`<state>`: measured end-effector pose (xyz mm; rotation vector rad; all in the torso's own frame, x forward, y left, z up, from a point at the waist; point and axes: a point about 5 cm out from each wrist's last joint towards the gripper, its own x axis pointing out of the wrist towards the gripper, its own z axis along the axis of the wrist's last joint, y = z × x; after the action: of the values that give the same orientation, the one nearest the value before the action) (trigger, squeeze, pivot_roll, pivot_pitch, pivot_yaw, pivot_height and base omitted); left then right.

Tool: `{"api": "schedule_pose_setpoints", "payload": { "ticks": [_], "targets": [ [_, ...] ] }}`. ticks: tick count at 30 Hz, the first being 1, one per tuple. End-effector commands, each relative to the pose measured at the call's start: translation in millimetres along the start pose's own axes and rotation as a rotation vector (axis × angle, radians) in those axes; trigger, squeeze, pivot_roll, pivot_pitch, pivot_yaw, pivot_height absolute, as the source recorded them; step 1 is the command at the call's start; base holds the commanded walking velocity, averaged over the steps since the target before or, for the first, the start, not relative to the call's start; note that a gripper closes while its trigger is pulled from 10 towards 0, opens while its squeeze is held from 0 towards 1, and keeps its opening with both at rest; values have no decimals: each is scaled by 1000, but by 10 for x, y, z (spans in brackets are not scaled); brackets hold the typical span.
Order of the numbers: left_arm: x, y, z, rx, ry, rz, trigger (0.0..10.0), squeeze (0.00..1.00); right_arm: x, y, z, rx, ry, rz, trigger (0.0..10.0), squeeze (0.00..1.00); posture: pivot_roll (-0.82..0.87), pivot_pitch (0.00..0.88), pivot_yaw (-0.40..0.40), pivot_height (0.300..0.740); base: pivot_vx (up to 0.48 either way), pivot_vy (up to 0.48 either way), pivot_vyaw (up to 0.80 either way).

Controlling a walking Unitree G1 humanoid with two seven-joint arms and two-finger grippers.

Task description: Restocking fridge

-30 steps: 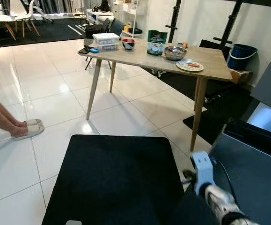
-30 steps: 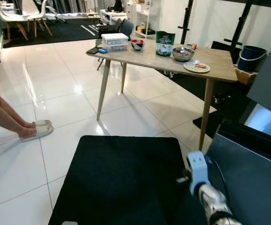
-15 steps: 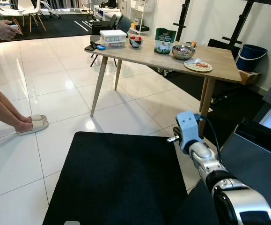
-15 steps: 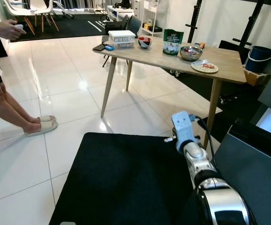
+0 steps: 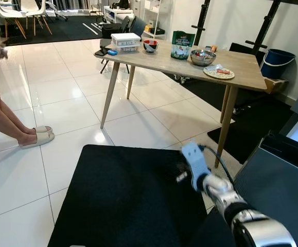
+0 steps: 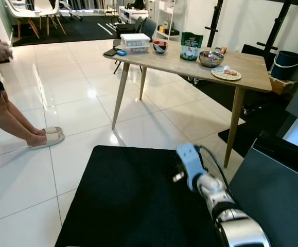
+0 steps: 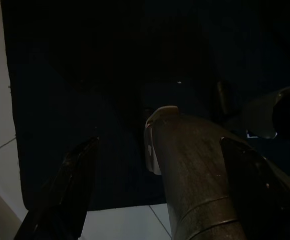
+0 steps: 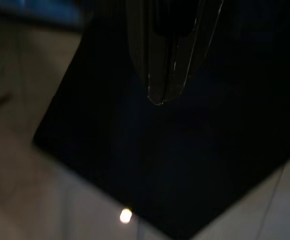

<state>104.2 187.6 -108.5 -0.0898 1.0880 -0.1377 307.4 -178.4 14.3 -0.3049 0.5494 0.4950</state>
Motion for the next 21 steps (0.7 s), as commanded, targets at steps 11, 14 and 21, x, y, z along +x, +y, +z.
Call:
{"api": "schedule_pose_setpoints", "payload": {
  "ticks": [11, 14, 21],
  "targets": [
    [-28, -4, -182, 37, 92, 28, 10000, 0, -566, 231, -1327, 164, 444, -52, 10000, 0, -32, 0, -77, 740, 0, 0, -364],
    [-27, 9, -173, 41, 92, 41, 10000, 0, -727, 345, -1577, 190, 537, -50, 10000, 0, -31, 0, -76, 740, 0, 0, -800],
    [-44, 99, -152, 61, 91, 89, 10000, 0, -971, 537, -1899, 220, 669, -31, 10000, 0, -29, 0, -72, 740, 0, 0, -686]
  ]
}}
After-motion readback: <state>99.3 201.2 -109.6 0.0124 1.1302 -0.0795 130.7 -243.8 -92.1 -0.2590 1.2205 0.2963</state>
